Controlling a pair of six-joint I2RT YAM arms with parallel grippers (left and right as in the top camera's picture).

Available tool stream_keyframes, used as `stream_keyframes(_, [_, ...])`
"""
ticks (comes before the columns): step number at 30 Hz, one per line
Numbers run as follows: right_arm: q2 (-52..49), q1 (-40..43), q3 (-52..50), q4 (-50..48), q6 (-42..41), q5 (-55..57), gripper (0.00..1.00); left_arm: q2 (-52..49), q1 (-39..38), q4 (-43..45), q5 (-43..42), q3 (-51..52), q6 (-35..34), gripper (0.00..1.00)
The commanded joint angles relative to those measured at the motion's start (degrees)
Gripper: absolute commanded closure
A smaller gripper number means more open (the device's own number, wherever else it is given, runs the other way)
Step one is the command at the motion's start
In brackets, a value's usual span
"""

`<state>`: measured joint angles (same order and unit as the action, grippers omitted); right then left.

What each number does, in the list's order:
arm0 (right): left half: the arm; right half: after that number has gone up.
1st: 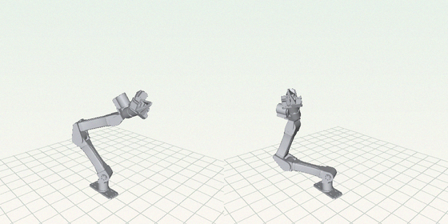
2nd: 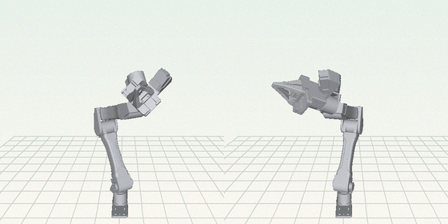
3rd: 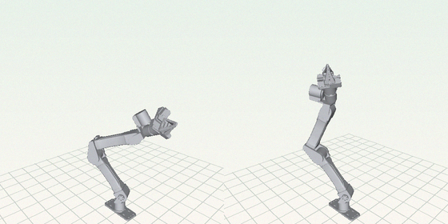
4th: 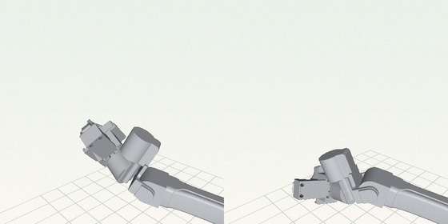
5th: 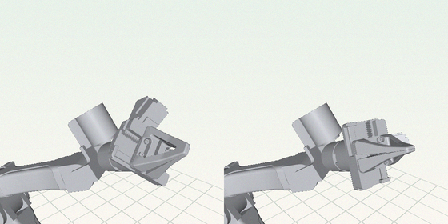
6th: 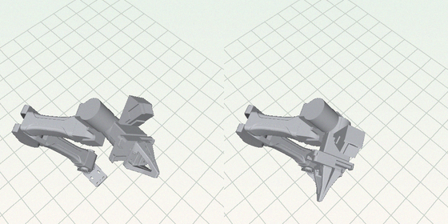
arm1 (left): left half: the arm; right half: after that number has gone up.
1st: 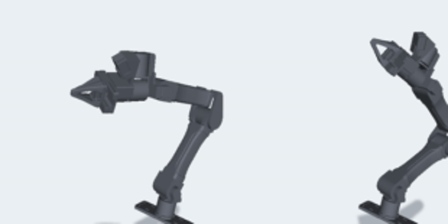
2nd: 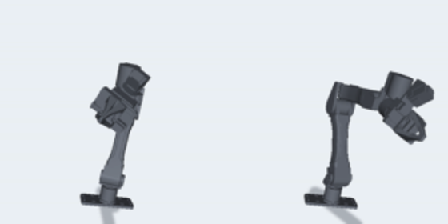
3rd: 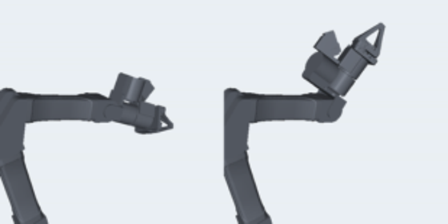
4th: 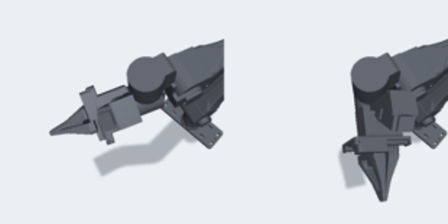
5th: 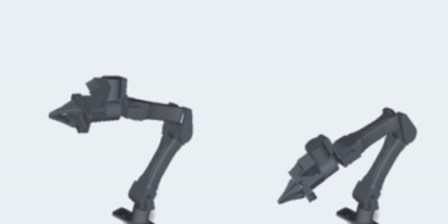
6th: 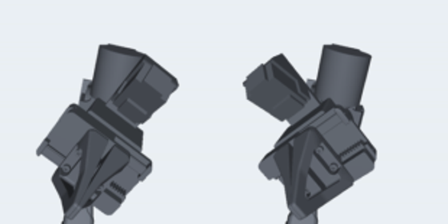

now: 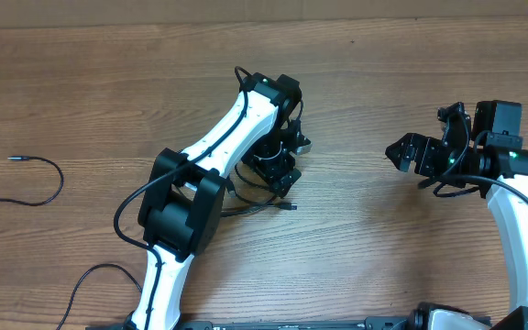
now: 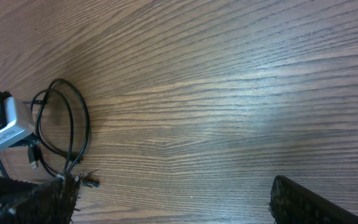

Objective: Untangle cables
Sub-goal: 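Lower the left gripper into the pile and grasp another black cable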

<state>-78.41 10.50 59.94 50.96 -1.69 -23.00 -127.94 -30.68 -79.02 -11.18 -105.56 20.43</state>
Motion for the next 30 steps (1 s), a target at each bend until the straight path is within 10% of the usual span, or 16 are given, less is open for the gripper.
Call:
stream_keyframes(1, [-0.13,0.11,0.0,-0.33,0.24,-0.22,0.03,1.4,-0.13,0.28,-2.93,0.52,1.2,0.11])
stream_keyframes(12, [-0.13,0.11,0.0,-0.24,0.24,-0.22,0.03,1.36,-0.35,3.3,-4.55,4.28,-0.28,0.11])
stream_keyframes(21, [-0.13,0.11,0.0,-0.15,0.24,-0.2,0.03,1.33,-0.48,4.96,-6.45,6.05,-0.31,0.41])
stream_keyframes(30, [-0.13,0.11,0.0,-0.02,0.24,-0.2,0.03,1.31,-0.66,5.07,-6.47,7.1,-1.16,0.41])
